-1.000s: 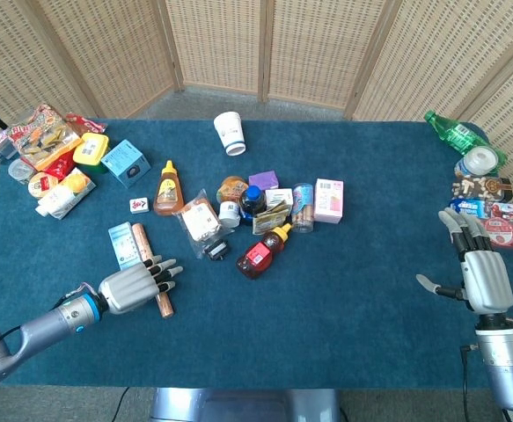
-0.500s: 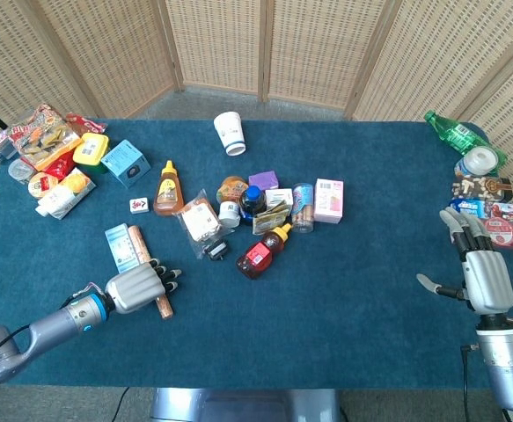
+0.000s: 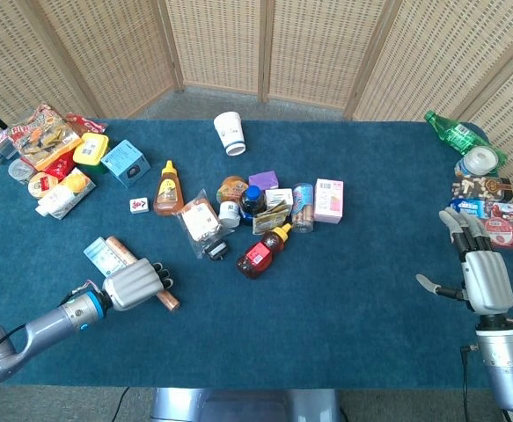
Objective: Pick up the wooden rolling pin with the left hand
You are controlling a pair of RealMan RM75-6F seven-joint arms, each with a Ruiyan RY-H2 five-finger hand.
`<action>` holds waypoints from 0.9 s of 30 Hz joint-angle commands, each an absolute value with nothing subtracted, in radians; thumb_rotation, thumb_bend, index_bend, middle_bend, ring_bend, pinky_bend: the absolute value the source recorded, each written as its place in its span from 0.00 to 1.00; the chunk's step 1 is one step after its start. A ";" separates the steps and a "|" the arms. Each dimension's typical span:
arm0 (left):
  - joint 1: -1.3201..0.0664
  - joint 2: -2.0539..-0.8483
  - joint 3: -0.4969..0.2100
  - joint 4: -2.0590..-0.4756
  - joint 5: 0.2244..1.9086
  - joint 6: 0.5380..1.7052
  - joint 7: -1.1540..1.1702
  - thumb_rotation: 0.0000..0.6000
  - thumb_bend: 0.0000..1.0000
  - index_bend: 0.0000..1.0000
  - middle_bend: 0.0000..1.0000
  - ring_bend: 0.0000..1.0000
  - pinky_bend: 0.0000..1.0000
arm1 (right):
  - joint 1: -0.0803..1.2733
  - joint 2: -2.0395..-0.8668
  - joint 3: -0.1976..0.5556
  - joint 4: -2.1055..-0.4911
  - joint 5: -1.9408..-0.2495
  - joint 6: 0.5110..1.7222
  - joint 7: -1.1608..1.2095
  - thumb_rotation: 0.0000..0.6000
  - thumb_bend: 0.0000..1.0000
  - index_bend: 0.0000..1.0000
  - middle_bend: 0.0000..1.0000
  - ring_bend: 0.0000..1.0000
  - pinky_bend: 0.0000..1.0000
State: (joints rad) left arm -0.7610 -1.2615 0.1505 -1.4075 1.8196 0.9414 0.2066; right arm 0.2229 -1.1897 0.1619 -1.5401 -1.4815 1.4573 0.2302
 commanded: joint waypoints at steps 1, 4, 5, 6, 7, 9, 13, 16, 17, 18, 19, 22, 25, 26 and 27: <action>-0.762 -1.253 0.142 -1.414 1.818 0.953 0.205 1.00 0.53 0.93 0.83 0.94 1.00 | 0.223 -1.190 0.162 -1.540 -1.482 1.458 0.230 1.00 0.00 0.00 0.00 0.00 0.00; -0.764 -1.241 0.130 -1.427 1.815 0.968 0.204 1.00 0.53 0.93 0.83 0.94 1.00 | 0.223 -1.190 0.162 -1.540 -1.482 1.458 0.230 1.00 0.00 0.00 0.00 0.00 0.00; -0.764 -1.235 0.123 -1.435 1.811 0.976 0.202 1.00 0.53 0.93 0.83 0.94 1.00 | 0.223 -1.189 0.162 -1.540 -1.481 1.457 0.231 1.00 0.00 0.00 0.00 0.00 0.00; -0.764 -1.229 0.118 -1.441 1.808 0.982 0.201 1.00 0.53 0.93 0.83 0.94 1.00 | 0.223 -1.189 0.162 -1.540 -1.481 1.457 0.231 1.00 0.00 0.00 0.00 0.00 0.00; -0.765 -1.223 0.112 -1.448 1.805 0.988 0.200 1.00 0.53 0.93 0.83 0.94 1.00 | 0.223 -1.190 0.162 -1.540 -1.480 1.457 0.231 1.00 0.00 0.00 0.00 0.00 0.00; -0.767 -1.205 0.097 -1.469 1.801 1.004 0.198 1.00 0.53 0.93 0.83 0.93 1.00 | 0.223 -1.190 0.163 -1.540 -1.480 1.456 0.230 1.00 0.00 0.00 0.00 0.00 0.00; -0.774 -1.158 0.067 -1.517 1.797 1.037 0.200 1.00 0.53 0.93 0.83 0.93 1.00 | 0.224 -1.190 0.162 -1.541 -1.480 1.454 0.229 1.00 0.00 0.00 0.00 0.00 0.00; -0.781 -1.111 0.039 -1.564 1.791 1.058 0.206 1.00 0.53 0.93 0.83 0.93 1.00 | 0.224 -1.190 0.162 -1.543 -1.480 1.454 0.228 1.00 0.00 0.00 0.00 0.00 0.00; -0.783 -1.094 0.031 -1.580 1.789 1.063 0.209 1.00 0.53 0.93 0.83 0.93 1.00 | 0.224 -1.190 0.161 -1.543 -1.480 1.453 0.228 1.00 0.00 0.00 0.00 0.00 0.00; -0.786 -1.072 0.020 -1.601 1.787 1.069 0.214 1.00 0.53 0.93 0.83 0.93 1.00 | 0.224 -1.190 0.161 -1.544 -1.481 1.453 0.227 1.00 0.00 0.00 0.00 0.00 0.00; -0.788 -1.055 0.011 -1.616 1.784 1.073 0.217 1.00 0.53 0.93 0.83 0.93 1.00 | 0.224 -1.190 0.160 -1.544 -1.481 1.453 0.227 1.00 0.00 0.00 0.00 0.00 0.00; -0.793 -0.999 -0.016 -1.664 1.773 1.083 0.227 1.00 0.53 0.93 0.83 0.93 1.00 | 0.225 -1.189 0.160 -1.545 -1.482 1.451 0.228 1.00 0.00 0.00 0.00 0.00 0.00; -0.796 -0.951 -0.040 -1.702 1.765 1.092 0.235 1.00 0.53 0.93 0.82 0.93 1.00 | 0.225 -1.189 0.160 -1.545 -1.481 1.451 0.230 1.00 0.00 0.00 0.00 0.00 0.00; -0.796 -0.938 -0.046 -1.713 1.762 1.094 0.236 1.00 0.53 0.93 0.82 0.93 1.00 | 0.225 -1.189 0.160 -1.545 -1.481 1.451 0.230 1.00 0.00 0.00 0.00 0.00 0.00; -0.796 -0.924 -0.054 -1.725 1.759 1.096 0.237 1.00 0.53 0.93 0.82 0.93 1.00 | 0.225 -1.189 0.160 -1.545 -1.481 1.450 0.230 1.00 0.00 0.00 0.00 0.00 0.00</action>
